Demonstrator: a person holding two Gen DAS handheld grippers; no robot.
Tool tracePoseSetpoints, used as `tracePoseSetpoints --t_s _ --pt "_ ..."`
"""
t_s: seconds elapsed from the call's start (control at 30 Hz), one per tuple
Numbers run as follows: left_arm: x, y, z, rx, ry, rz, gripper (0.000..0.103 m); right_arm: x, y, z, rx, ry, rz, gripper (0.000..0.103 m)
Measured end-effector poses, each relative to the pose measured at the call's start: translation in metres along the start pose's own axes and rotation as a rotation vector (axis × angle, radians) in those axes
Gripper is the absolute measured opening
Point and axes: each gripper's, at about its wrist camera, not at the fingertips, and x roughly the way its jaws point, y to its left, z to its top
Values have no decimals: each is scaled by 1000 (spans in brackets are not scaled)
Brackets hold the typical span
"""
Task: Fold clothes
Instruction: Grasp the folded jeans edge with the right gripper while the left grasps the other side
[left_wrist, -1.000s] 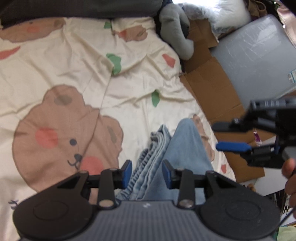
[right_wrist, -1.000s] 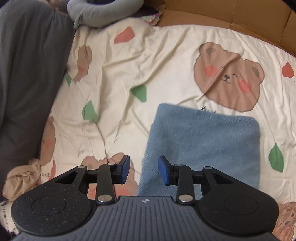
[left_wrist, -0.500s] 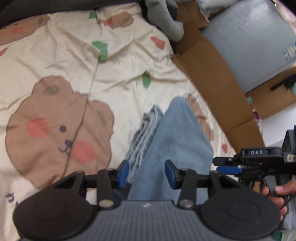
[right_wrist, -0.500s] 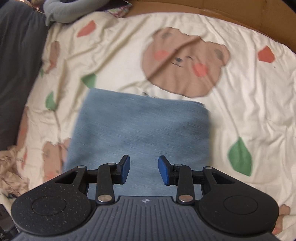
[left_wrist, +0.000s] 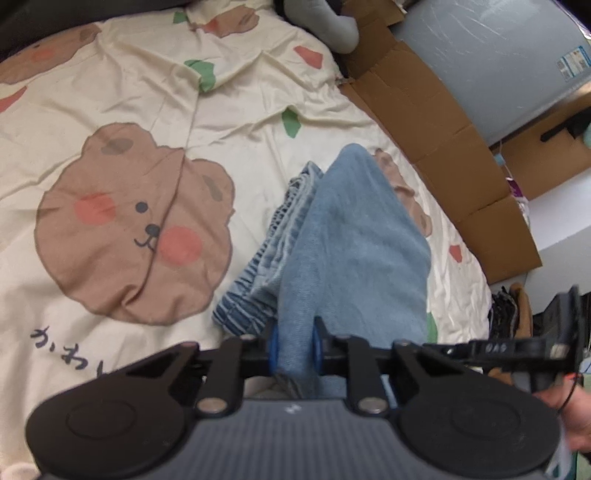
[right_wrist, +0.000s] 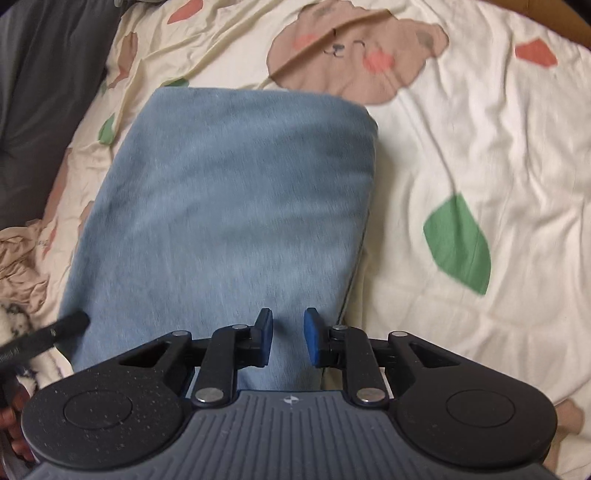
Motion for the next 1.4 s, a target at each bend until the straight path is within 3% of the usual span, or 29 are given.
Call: tracePoseSetpoints --t_s 0.33,0.57,0.63,0.77,1.07,1.2,1.27,1.3,1.4 --pt "2 0 -12 14 35 69 19 1 -22 -52 -23 -33 156 25" --pt "9 -1 -6 43 72 109 25 15 -44 -83 60 -31 280 22" --pt "11 -3 -4 66 75 141 31 17 -46 -84 63 -16 301 22" --pt "12 -11 7 111 51 165 32 15 -46 -81 44 6 323 22" --pt "37 -29 41 185 -25 145 34 -3 -48 -68 7 -57 333 25" --pt "53 -33 53 203 -45 115 33 -5 -56 -59 26 -103 304 33" --pt "61 -34 56 208 -40 112 24 -4 -62 -52 50 -124 288 45" --pt "62 -35 56 221 -38 114 15 -4 -66 -49 66 -135 286 46" --pt "63 -40 51 269 -37 126 8 1 -74 -40 107 -155 286 46"
